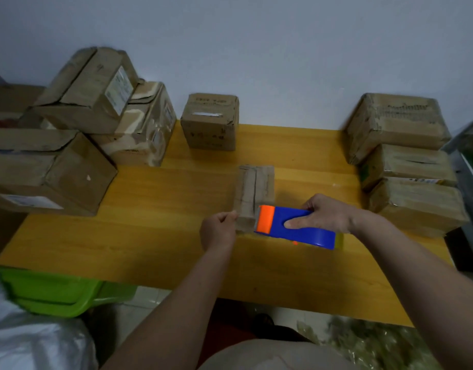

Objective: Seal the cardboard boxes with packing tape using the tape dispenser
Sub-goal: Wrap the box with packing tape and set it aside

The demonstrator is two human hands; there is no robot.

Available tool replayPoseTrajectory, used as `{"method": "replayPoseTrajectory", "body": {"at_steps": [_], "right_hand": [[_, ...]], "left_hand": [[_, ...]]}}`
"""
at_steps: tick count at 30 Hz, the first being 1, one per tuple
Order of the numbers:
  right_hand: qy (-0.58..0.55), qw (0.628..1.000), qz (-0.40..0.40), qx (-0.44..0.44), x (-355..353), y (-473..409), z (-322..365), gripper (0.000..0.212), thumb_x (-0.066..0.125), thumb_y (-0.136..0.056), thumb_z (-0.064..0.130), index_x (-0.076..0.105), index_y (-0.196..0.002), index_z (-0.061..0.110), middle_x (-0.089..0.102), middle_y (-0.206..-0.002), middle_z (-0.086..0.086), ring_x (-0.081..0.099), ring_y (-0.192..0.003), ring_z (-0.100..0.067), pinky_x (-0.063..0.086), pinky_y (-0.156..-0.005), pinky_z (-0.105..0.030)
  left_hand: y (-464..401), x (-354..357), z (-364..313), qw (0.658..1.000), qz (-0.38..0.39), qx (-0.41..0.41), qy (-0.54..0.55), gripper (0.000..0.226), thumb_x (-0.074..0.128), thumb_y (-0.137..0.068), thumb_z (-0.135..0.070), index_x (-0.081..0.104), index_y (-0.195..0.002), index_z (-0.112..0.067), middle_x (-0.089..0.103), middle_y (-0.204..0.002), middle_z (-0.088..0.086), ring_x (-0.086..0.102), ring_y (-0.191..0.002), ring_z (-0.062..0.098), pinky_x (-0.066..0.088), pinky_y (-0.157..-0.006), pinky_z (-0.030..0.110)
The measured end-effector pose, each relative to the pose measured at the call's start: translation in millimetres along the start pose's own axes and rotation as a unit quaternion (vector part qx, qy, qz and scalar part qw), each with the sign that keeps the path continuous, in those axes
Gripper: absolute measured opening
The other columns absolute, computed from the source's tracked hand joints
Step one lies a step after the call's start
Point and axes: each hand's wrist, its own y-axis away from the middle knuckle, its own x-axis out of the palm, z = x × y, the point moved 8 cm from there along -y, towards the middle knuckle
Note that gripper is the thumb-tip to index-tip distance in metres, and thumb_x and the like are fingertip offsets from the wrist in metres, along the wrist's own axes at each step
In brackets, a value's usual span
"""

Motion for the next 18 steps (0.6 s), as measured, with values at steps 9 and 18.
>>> {"method": "replayPoseTrajectory", "body": {"at_steps": [9,18], "right_hand": [[0.113,0.993,-0.016,0.018,-4,-25,34,0.051,0.073,-0.075,0.052,0.067,-0.086,0.003,0.067,-0.081,-0.013,0.063,-0.074,-0.027,0.049,-0.066,-0.035],[0.147,0.988,-0.012,0.054,2,-39,31,0.06,0.07,-0.075,0.056,0.066,-0.095,-0.001,0.068,-0.091,-0.017,0.065,-0.089,-0.034,0.044,-0.067,-0.033]], "left_hand": [[-12,-4,6,0.991,-0.058,0.031,-0.118,0.031,0.055,-0.096,-0.035,0.074,-0.081,-0.015,0.07,-0.083,0.01,0.053,-0.068,0.023,0.03,-0.061,0.03],[-21,18,15,0.987,-0.003,0.07,-0.143,0.039,0.043,-0.101,-0.027,0.056,-0.066,-0.015,0.063,-0.075,0.011,0.053,-0.071,0.025,0.033,-0.053,0.03]]}}
